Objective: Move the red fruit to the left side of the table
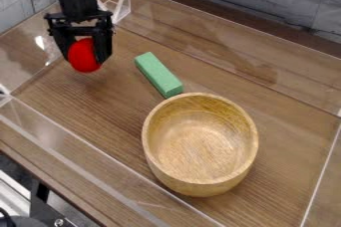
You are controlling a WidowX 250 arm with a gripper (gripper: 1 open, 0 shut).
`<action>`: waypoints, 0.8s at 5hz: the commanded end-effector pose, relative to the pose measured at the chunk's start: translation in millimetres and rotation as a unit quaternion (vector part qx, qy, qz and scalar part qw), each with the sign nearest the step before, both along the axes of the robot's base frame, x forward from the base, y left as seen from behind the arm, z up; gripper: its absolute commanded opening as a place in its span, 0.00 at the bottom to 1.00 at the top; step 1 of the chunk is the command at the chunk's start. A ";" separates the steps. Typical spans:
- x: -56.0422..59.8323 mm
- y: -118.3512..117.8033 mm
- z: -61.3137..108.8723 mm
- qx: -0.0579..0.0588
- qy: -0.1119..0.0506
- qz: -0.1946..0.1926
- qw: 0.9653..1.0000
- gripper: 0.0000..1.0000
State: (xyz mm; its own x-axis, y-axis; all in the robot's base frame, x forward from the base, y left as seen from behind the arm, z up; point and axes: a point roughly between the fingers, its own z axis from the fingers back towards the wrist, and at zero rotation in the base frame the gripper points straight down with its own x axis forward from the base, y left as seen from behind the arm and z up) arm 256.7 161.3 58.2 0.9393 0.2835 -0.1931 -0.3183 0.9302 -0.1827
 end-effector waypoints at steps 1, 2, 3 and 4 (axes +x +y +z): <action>7.2 4.8 15.4 0.014 -0.022 -0.005 1.000 1.00; 6.3 4.1 16.7 0.012 -0.020 -0.006 1.000 1.00; 7.9 6.4 10.5 0.014 -0.014 -0.014 1.000 0.00; 8.2 7.8 4.1 0.015 -0.010 -0.027 0.999 0.00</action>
State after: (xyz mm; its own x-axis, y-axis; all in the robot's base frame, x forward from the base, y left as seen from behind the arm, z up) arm 256.9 164.6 47.2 0.9443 0.2445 -0.2203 -0.2860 0.9409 -0.1813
